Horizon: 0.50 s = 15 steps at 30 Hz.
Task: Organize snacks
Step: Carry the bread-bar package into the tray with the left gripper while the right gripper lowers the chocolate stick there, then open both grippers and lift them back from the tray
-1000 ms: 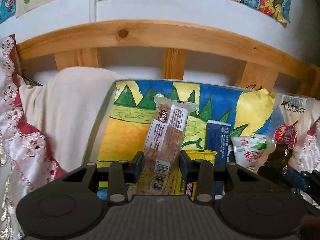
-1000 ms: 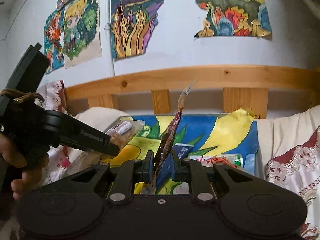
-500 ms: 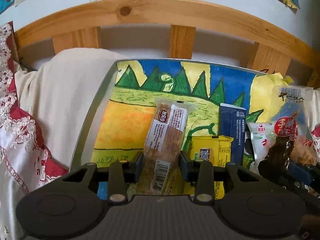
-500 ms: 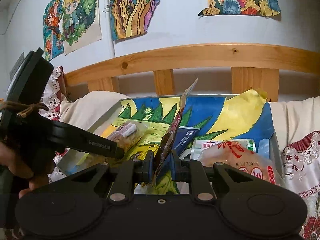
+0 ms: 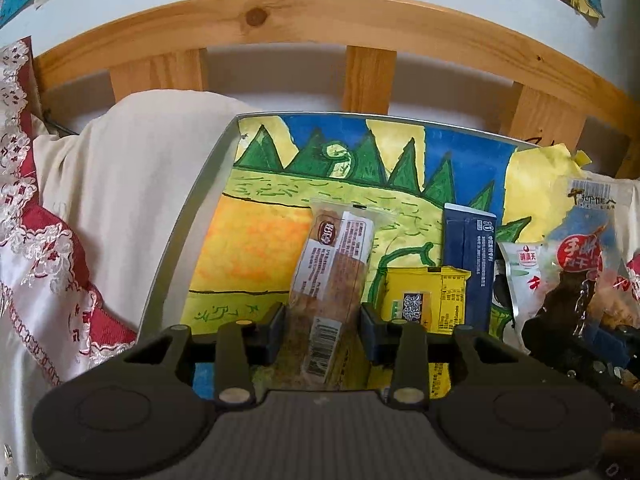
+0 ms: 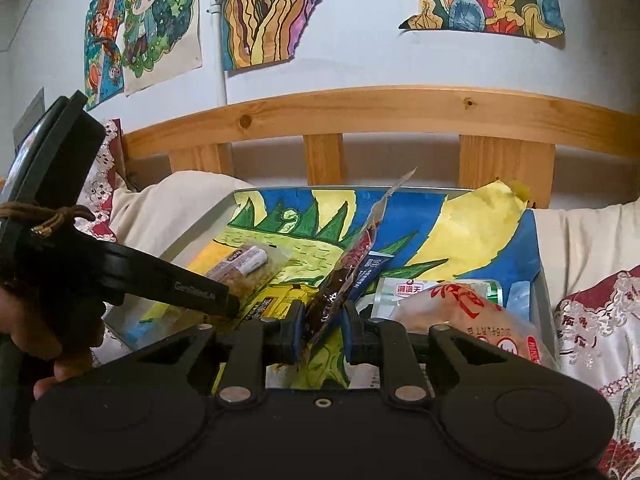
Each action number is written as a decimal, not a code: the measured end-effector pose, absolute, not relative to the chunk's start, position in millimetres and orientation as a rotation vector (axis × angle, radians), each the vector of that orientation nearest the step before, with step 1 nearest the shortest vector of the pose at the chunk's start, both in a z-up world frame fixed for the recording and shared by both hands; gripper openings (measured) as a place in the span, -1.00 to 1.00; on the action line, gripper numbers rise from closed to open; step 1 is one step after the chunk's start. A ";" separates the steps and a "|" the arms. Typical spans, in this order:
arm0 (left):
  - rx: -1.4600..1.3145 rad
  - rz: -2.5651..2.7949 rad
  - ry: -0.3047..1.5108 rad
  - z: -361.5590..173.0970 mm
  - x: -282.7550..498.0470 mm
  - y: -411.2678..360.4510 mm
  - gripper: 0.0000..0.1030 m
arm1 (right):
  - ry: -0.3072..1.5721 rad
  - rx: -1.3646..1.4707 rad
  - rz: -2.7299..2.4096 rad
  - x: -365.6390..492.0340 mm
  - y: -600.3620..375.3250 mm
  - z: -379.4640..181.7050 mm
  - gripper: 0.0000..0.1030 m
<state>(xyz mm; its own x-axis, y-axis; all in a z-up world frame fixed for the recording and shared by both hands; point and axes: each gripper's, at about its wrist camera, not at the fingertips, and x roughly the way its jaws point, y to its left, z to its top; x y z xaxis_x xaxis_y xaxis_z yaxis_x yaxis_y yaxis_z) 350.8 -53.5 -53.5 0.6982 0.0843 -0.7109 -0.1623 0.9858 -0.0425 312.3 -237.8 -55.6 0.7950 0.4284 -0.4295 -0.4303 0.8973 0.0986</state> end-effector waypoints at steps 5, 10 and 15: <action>-0.135 0.139 0.766 -50.0 344.4 -48.9 0.31 | 0.460 -0.029 0.460 310.5 -234.8 -54.2 -0.29; -0.162 0.160 0.728 -43.1 334.5 -42.1 0.58 | 0.446 -0.044 0.461 305.7 -231.8 -50.3 0.06; -0.196 0.188 0.697 -33.6 324.0 -32.4 0.72 | 0.413 -0.047 0.447 299.8 -233.7 -41.2 0.39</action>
